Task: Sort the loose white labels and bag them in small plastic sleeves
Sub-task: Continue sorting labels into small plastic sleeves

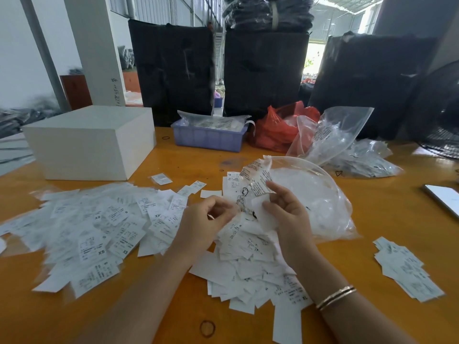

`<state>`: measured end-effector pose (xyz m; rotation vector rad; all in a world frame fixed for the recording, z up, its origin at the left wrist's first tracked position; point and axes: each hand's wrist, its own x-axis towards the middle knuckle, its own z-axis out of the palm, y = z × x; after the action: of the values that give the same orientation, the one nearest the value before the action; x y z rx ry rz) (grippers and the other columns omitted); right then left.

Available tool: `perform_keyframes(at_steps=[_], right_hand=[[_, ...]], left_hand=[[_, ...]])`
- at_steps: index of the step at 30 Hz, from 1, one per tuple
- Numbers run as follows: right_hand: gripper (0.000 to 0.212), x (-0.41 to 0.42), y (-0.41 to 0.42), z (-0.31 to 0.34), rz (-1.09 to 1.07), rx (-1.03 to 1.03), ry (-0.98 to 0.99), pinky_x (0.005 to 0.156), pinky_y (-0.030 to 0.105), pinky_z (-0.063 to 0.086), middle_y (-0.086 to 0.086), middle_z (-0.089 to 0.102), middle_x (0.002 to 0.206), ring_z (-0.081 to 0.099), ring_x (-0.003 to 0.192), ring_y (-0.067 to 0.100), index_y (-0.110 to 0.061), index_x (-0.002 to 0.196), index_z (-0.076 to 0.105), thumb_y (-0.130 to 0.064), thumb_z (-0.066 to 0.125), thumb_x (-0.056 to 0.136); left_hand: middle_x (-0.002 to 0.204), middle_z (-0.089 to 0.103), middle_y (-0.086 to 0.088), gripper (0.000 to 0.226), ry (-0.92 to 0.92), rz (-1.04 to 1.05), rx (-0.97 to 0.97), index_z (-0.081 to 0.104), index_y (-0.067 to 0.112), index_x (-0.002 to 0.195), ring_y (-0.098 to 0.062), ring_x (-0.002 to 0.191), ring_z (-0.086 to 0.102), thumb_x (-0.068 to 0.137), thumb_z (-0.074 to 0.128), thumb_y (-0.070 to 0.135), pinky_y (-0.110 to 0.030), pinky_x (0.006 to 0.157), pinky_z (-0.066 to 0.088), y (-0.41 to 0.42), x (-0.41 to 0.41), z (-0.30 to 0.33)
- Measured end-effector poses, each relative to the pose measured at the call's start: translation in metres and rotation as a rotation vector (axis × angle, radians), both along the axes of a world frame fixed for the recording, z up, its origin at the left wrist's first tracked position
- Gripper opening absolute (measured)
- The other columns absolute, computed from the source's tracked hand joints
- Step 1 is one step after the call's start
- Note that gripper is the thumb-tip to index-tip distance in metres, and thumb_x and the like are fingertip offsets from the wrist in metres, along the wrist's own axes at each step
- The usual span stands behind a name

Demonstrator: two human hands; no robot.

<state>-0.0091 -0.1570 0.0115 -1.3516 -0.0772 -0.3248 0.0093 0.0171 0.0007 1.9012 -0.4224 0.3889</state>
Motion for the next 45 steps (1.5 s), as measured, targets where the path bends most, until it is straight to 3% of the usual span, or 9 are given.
perform_keyframes(at_steps=[9,15,20,23,27,29,34,39,45], right_hand=[[0.057,-0.003,0.007,0.001,-0.173,-0.493,-0.284,0.100,0.041,0.039,-0.011,0.067,0.088,0.049,0.110,0.003,-0.043,0.086,0.064,0.013,0.056,0.081],[0.064,-0.002,0.008,-0.003,-0.105,-0.661,-0.363,0.100,0.045,0.037,-0.028,0.065,0.081,0.051,0.108,0.003,-0.047,0.101,0.056,0.014,0.052,0.081],[0.062,-0.006,0.008,-0.002,0.020,-0.358,-0.235,0.086,0.005,0.040,-0.014,0.069,0.097,0.055,0.103,-0.009,-0.036,0.116,0.054,0.016,0.041,0.085],[0.037,-0.005,0.006,0.000,-0.019,-0.234,-0.101,0.074,0.010,0.046,-0.017,0.068,0.101,0.059,0.095,-0.006,-0.033,0.107,0.062,-0.003,0.048,0.093],[0.008,-0.002,0.010,-0.003,0.053,-0.559,0.044,0.068,0.014,0.043,-0.015,0.067,0.082,0.059,0.075,-0.005,-0.032,0.090,0.066,-0.037,0.061,0.087],[0.011,0.000,0.011,-0.006,0.018,-0.601,0.037,0.060,0.012,0.041,-0.015,0.062,0.067,0.052,0.059,-0.003,-0.027,0.077,0.066,-0.034,0.065,0.086],[0.013,-0.002,-0.001,0.005,-0.093,-0.136,0.098,0.052,0.012,0.043,-0.008,0.062,0.061,0.055,0.056,0.003,-0.019,0.072,0.065,-0.016,0.069,0.084],[0.011,-0.008,0.005,0.011,-0.029,0.064,0.093,0.058,0.012,0.050,-0.002,0.074,0.083,0.069,0.075,0.009,-0.016,0.094,0.068,-0.013,0.068,0.083],[0.005,-0.014,0.021,0.009,0.019,0.067,0.054,0.070,0.021,0.052,0.002,0.074,0.091,0.070,0.087,0.014,-0.018,0.086,0.072,-0.020,0.070,0.083]], left_hand=[[0.082,0.072,0.012,0.025,0.302,-0.208,-0.221,0.075,0.025,0.081,0.001,0.076,0.065,0.070,0.066,0.046,-0.008,0.064,0.047,-0.003,-0.005,0.011],[0.079,0.072,0.005,0.023,0.569,-0.369,-0.409,0.078,0.019,0.080,-0.007,0.077,0.068,0.066,0.070,0.035,-0.019,0.071,0.053,0.001,-0.005,0.012],[0.074,0.073,0.002,0.028,0.506,-0.298,-0.507,0.079,0.019,0.075,-0.004,0.064,0.064,0.053,0.077,0.036,-0.016,0.065,0.052,0.001,-0.001,0.011],[0.081,0.075,0.002,0.035,0.408,-0.194,-0.517,0.079,0.023,0.074,-0.005,0.068,0.066,0.046,0.078,0.044,-0.016,0.068,0.053,0.000,0.001,0.011],[0.082,0.074,0.011,0.005,0.330,-0.135,-0.341,0.077,0.036,0.071,-0.002,0.074,0.067,0.069,0.075,0.032,-0.011,0.065,0.050,0.000,0.001,0.008],[0.080,0.073,0.015,0.015,0.283,-0.118,-0.223,0.075,0.040,0.070,-0.001,0.075,0.067,0.077,0.073,0.027,-0.009,0.064,0.049,0.000,0.001,0.005],[0.077,0.073,0.015,0.022,0.186,-0.085,-0.155,0.072,0.028,0.079,0.002,0.074,0.067,0.068,0.070,0.047,-0.008,0.066,0.049,0.000,0.000,0.005],[0.068,0.068,0.018,0.007,-0.028,0.030,0.074,0.072,0.024,0.085,0.006,0.068,0.064,0.084,0.068,0.029,-0.006,0.060,0.045,-0.001,-0.002,0.000],[0.071,0.063,0.026,0.009,-0.048,0.031,0.191,0.071,0.029,0.088,0.014,0.072,0.060,0.084,0.066,0.036,-0.001,0.064,0.043,-0.002,-0.002,0.000]])
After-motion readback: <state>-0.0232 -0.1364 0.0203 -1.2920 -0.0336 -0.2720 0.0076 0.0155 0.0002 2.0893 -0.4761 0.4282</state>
